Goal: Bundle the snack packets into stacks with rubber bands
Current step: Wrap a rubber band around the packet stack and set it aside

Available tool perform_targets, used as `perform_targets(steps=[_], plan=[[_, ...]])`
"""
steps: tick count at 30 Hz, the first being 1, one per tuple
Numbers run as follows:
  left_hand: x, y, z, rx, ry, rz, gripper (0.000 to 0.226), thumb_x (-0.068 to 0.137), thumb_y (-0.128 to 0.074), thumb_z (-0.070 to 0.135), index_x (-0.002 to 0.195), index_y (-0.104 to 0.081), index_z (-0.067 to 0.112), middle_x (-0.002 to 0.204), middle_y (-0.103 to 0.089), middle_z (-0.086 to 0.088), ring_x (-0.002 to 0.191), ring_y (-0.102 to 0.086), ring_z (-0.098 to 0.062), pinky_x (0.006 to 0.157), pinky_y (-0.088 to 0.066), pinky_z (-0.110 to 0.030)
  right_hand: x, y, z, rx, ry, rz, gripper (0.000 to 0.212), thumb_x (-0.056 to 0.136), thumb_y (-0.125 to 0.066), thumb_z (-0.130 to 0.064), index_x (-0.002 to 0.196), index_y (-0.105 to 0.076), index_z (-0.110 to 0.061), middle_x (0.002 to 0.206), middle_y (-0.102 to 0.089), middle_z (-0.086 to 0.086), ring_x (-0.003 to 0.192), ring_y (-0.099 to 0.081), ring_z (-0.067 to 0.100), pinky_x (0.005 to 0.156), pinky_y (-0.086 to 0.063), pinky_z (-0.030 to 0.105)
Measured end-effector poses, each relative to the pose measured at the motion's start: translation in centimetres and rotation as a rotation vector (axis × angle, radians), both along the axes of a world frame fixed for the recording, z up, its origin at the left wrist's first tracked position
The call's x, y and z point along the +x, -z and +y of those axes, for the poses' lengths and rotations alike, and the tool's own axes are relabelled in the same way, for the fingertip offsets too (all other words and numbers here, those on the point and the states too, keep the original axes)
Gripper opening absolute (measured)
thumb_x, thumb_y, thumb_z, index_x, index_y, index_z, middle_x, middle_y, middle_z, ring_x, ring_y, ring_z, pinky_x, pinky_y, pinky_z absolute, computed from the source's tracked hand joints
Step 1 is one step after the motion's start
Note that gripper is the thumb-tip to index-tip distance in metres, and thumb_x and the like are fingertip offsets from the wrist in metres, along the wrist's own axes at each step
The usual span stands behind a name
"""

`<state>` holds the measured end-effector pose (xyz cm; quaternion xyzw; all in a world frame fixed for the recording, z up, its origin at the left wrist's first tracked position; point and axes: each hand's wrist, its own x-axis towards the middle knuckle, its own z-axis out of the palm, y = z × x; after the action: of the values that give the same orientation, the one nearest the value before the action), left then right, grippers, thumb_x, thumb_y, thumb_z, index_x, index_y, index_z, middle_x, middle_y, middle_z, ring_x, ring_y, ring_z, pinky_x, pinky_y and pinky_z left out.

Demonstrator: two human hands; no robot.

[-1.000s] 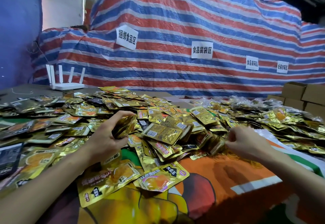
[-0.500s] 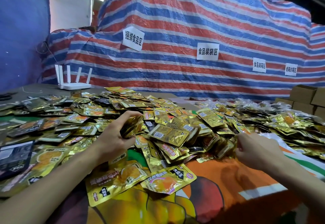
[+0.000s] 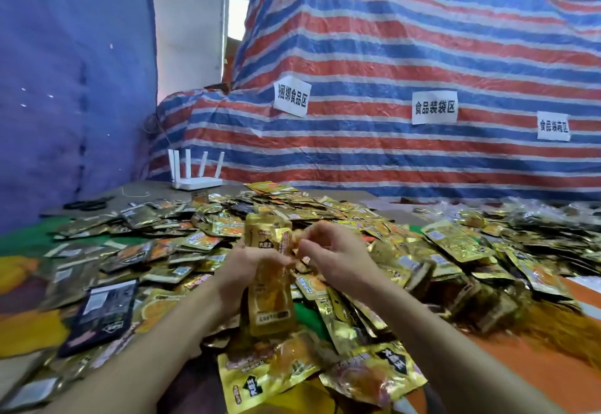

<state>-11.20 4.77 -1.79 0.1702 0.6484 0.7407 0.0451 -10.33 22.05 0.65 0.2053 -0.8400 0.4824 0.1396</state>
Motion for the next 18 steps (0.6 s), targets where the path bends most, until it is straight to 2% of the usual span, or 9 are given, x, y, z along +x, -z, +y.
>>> perform_targets(steps=[2, 4, 7, 9, 12, 15, 18], plan=[[-0.2, -0.2, -0.2, 0.056, -0.091, -0.054, 0.043, 0.057, -0.076, 0.011, 0.096, -0.07, -0.007, 0.082, -0.067, -0.017, 0.067, -0.067, -0.024, 0.061, -0.055, -0.034, -1.3, 0.3, -1.2, -0.128, -0.021, -0.002, 0.011, 0.097, -0.064, -0.013, 0.095, -0.069, -0.004, 0.084, -0.071, 0.005, 0.069, -0.062, 0.014, 0.057, -0.048, 0.021], [-0.4, -0.5, -0.4, 0.113, -0.154, -0.072, 0.025, 0.057, -0.073, 0.007, 0.08, -0.074, -0.004, 0.073, -0.07, -0.016, 0.057, -0.068, -0.023, 0.049, -0.055, -0.029, -2.4, 1.4, -1.7, -0.228, -0.017, 0.041, 0.01, 0.094, -0.069, -0.015, 0.092, -0.073, -0.006, 0.081, -0.072, 0.006, 0.066, -0.061, 0.014, 0.054, -0.046, 0.02], [-0.6, -0.7, -0.8, 0.054, -0.14, -0.104, 0.009, 0.061, -0.072, 0.008, 0.067, -0.077, 0.003, 0.072, -0.072, -0.013, 0.057, -0.068, -0.021, 0.05, -0.054, -0.027, -3.5, 3.3, -1.4, -0.312, -0.006, 0.007, 0.006, 0.093, -0.07, -0.016, 0.092, -0.076, -0.013, 0.085, -0.074, 0.005, 0.068, -0.058, 0.007, 0.055, -0.042, 0.017], [-0.8, -0.7, -1.3, -0.009, -0.092, -0.14, 0.013, 0.064, -0.073, 0.013, 0.072, -0.078, 0.003, 0.08, -0.073, -0.013, 0.066, -0.069, -0.021, 0.059, -0.055, -0.03, -3.8, 3.8, -0.8, -0.415, -0.152, -0.111, 0.008, 0.093, -0.069, -0.012, 0.095, -0.077, -0.012, 0.082, -0.075, 0.003, 0.057, -0.054, 0.006, 0.049, -0.039, 0.017], [-1.2, -0.6, -2.0, -0.035, -0.017, -0.169, 0.026, 0.061, -0.079, 0.012, 0.085, -0.079, 0.003, 0.093, -0.073, -0.015, 0.076, -0.07, -0.024, 0.073, -0.057, -0.036, -3.8, 3.7, 0.2, -0.511, -0.269, -0.201, 0.011, 0.092, -0.069, -0.009, 0.101, -0.076, -0.009, 0.085, -0.075, 0.005, 0.054, -0.05, 0.008, 0.046, -0.037, 0.017], [-1.4, -0.5, -2.4, -0.02, 0.178, -0.235, 0.037, 0.064, -0.08, 0.012, 0.1, -0.078, 0.006, 0.095, -0.07, -0.015, 0.081, -0.067, -0.027, 0.083, -0.054, -0.04, -3.8, 3.5, 0.7, -0.498, -0.195, -0.149, 0.011, 0.094, -0.068, -0.01, 0.101, -0.076, -0.012, 0.087, -0.073, 0.01, 0.055, -0.051, 0.009, 0.047, -0.038, 0.019], [-1.4, -0.4, -2.6, -0.091, 0.28, -0.196, 0.046, 0.065, -0.081, 0.013, 0.11, -0.075, 0.006, 0.1, -0.069, -0.014, 0.086, -0.067, -0.027, 0.086, -0.053, -0.042, -3.7, 3.3, 0.8, -0.459, -0.152, -0.06, 0.017, 0.098, -0.061, -0.007, 0.1, -0.076, -0.016, 0.08, -0.068, 0.012, 0.055, -0.05, 0.009, 0.047, -0.038, 0.019]])
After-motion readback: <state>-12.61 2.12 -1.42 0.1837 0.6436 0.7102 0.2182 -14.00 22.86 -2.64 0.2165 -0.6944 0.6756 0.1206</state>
